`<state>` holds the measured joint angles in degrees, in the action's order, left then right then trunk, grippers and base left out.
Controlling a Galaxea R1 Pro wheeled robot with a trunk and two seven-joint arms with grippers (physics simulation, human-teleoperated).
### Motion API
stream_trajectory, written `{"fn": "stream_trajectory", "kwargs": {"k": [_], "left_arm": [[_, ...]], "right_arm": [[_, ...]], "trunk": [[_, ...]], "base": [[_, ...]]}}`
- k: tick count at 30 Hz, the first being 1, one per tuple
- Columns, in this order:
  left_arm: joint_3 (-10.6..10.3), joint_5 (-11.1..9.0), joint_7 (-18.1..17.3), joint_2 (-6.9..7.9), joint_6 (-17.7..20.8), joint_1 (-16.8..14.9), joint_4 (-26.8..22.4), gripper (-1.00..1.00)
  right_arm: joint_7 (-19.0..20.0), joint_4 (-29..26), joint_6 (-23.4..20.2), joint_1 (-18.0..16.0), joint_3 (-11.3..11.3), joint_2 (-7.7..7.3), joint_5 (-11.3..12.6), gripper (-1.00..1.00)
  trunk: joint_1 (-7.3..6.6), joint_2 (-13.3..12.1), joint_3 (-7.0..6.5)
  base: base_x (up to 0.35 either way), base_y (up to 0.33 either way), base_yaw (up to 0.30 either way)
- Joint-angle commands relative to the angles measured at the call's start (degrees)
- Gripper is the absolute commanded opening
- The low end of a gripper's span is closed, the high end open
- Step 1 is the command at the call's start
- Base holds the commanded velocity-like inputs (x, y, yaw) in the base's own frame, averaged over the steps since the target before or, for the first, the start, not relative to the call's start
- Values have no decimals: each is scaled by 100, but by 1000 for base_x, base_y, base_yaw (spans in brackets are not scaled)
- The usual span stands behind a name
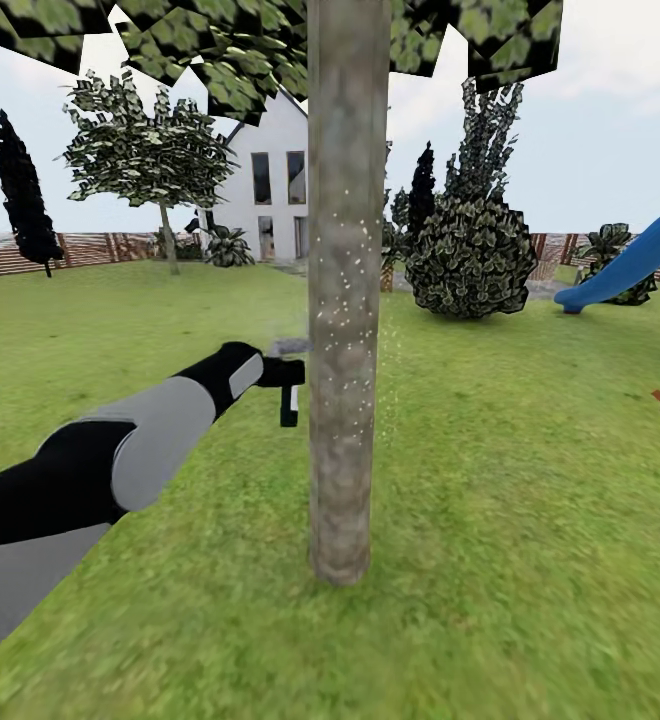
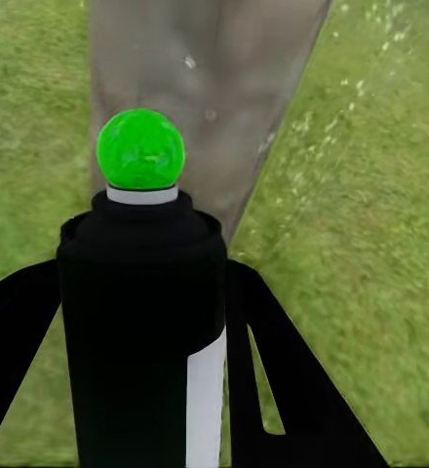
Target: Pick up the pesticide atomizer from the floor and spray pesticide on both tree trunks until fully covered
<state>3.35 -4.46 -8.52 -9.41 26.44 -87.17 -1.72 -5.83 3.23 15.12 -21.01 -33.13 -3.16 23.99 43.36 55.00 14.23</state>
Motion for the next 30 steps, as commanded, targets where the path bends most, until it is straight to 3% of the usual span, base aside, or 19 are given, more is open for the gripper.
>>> {"fn": "stream_trajectory", "kwargs": {"k": [1,7,10,13,17,24,26,28,30], "left_arm": [[16,0,-1,3,-154,149,-4,-100],[16,7,-1,7,-671,957,-4,-100],[16,7,-1,9,-1442,1792,-4,-100],[16,7,-4,9,-1889,2152,-4,-100],[6,114,-13,4,-2225,2319,-4,-100],[0,161,-64,0,-2266,2426,-4,-100],[-1,167,-682,4,-2262,2431,-8,-100],[-1,172,-992,12,-2259,2432,-15,-100],[-1,173,-1076,24,-2258,2432,-19,-100]], "right_arm": [[-2,0,0,0,0,0,0,100],[1,2,0,0,0,0,0,100],[14,2,-6,0,-8,16,-12,100],[39,-2,0,0,-15,70,-17,100],[40,-6,7,0,-17,78,-15,100],[41,-5,8,0,-18,109,-14,100],[39,-5,6,0,-18,113,-15,100],[39,-4,4,0,-18,114,-12,100],[42,-4,5,0,-18,114,-15,100]], "trunk": [[0,1,-1],[0,1,-1],[0,1,-1],[0,1,-1],[0,1,-1],[0,1,-1],[0,1,-1],[0,1,-1],[0,1,-1]], "base": [[0,0,0],[0,0,0],[0,0,0],[0,0,0],[0,71,0],[-25,314,0],[79,346,-94],[120,347,-224],[133,347,-269]]}}
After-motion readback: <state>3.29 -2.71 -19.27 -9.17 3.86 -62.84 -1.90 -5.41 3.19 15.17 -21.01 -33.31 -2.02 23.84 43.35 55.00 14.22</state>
